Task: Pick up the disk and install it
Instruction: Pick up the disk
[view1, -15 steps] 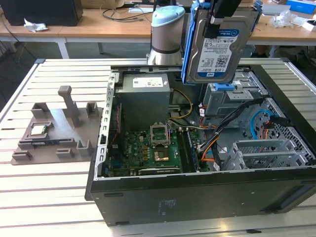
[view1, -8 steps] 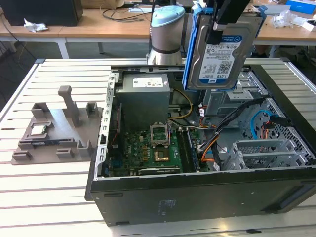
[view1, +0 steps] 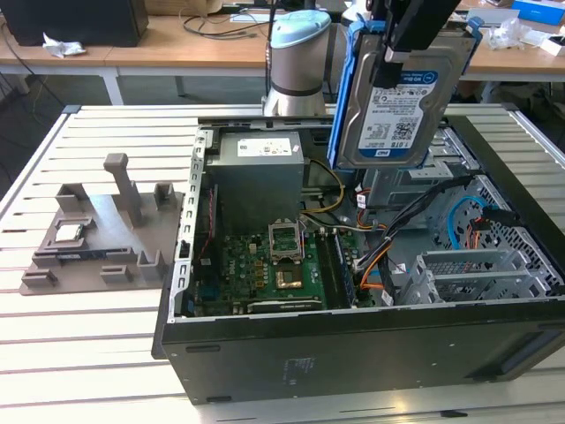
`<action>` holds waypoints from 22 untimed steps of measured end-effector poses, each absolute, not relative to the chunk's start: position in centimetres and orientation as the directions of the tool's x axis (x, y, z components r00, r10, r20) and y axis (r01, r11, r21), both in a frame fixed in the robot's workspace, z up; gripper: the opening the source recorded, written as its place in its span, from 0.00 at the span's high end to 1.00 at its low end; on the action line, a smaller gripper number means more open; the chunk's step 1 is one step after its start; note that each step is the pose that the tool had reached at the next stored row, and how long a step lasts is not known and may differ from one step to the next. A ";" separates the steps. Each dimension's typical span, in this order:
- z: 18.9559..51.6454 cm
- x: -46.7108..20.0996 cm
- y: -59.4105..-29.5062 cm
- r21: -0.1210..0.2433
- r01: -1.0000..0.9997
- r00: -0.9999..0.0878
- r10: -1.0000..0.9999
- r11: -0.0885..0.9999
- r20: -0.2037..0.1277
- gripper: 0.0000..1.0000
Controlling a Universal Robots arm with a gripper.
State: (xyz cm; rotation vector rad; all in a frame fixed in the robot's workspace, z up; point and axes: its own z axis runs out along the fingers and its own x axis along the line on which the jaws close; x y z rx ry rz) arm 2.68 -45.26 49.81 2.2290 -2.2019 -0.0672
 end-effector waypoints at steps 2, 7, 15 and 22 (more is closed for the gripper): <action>49.8 2.7 -45.6 0.036 -0.999 0.012 -1.000 -0.013 -0.025 0.63; 49.7 2.7 -46.5 0.036 -0.999 0.012 -1.000 -0.013 -0.025 0.63; 49.6 2.7 -48.0 0.036 -0.999 0.012 -1.000 -0.013 -0.025 0.63; 49.5 2.7 -49.5 0.036 -0.999 0.012 -1.000 -0.013 -0.025 0.63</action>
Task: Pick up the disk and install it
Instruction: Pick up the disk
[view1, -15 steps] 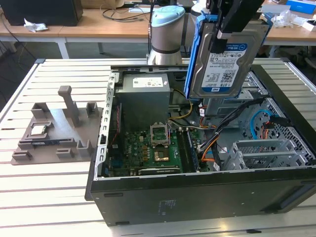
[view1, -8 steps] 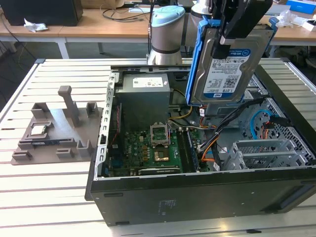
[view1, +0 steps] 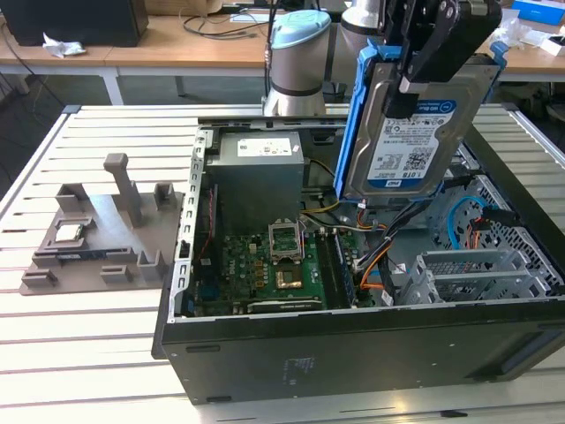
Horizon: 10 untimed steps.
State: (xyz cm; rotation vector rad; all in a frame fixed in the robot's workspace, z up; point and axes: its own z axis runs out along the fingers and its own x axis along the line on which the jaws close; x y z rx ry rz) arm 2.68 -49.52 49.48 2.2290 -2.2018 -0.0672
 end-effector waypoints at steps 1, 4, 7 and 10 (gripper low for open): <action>49.4 2.7 -49.9 0.036 -0.999 0.012 -1.000 -0.013 -0.025 0.63; 49.4 2.7 -50.3 0.036 -0.999 0.012 -1.000 -0.013 -0.025 0.63; 49.4 2.7 -50.8 0.036 -0.999 0.012 -1.000 -0.013 -0.025 0.63; 49.3 3.3 -51.6 0.036 -0.999 0.012 -1.000 -0.013 -0.027 0.63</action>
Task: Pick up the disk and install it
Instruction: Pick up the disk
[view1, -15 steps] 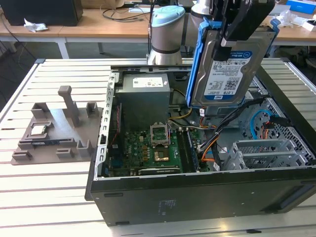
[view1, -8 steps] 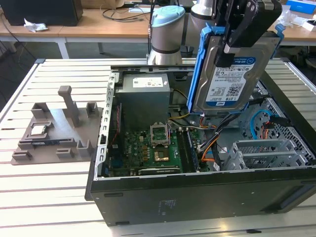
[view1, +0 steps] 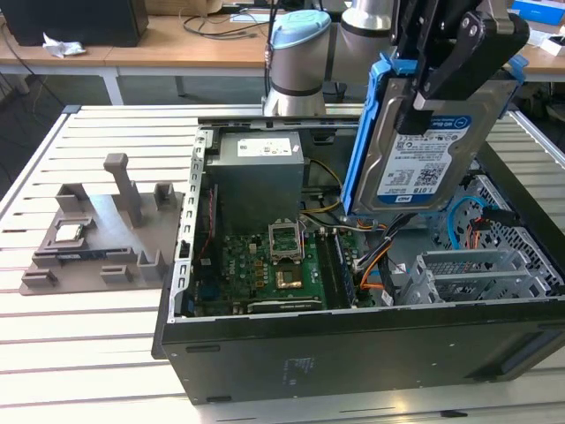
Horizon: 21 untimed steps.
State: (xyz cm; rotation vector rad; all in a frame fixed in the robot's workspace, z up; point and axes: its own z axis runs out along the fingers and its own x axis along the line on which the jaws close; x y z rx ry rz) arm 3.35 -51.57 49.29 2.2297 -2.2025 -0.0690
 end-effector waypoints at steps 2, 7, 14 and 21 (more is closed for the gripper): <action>49.3 3.9 -51.6 0.036 -0.999 0.012 -1.000 -0.013 -0.027 0.63; 49.3 6.4 -51.6 0.037 -0.999 0.012 -1.000 -0.013 -0.027 0.63; 49.3 10.9 -51.7 0.041 -0.999 0.012 -1.000 -0.013 -0.027 0.63; 49.2 13.9 -51.7 0.043 -0.999 0.012 -1.000 -0.013 -0.027 0.63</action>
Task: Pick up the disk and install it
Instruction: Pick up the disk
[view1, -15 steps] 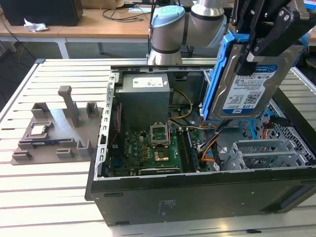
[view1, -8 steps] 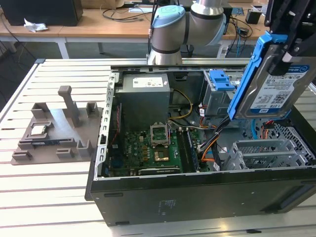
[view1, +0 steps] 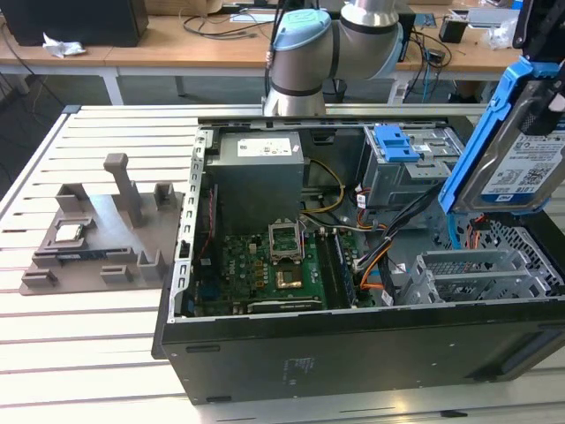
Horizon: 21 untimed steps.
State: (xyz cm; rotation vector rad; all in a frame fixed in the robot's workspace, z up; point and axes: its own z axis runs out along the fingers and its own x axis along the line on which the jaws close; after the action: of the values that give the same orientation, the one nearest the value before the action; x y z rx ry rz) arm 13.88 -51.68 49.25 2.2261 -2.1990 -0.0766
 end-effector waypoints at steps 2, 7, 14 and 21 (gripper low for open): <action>49.2 14.1 -51.7 0.043 -0.999 0.012 -1.000 -0.013 -0.027 0.63; 49.1 14.4 -51.7 0.043 -0.999 0.011 -1.000 -0.013 -0.026 0.63; 48.7 14.5 -52.7 0.043 -0.999 0.012 -1.000 -0.013 -0.027 0.63; 48.5 14.5 -55.0 0.043 -0.999 0.012 -0.999 -0.013 -0.032 0.63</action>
State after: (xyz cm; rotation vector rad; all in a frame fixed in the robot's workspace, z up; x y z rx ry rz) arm 14.49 -55.00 48.53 2.2286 -2.2012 -0.0824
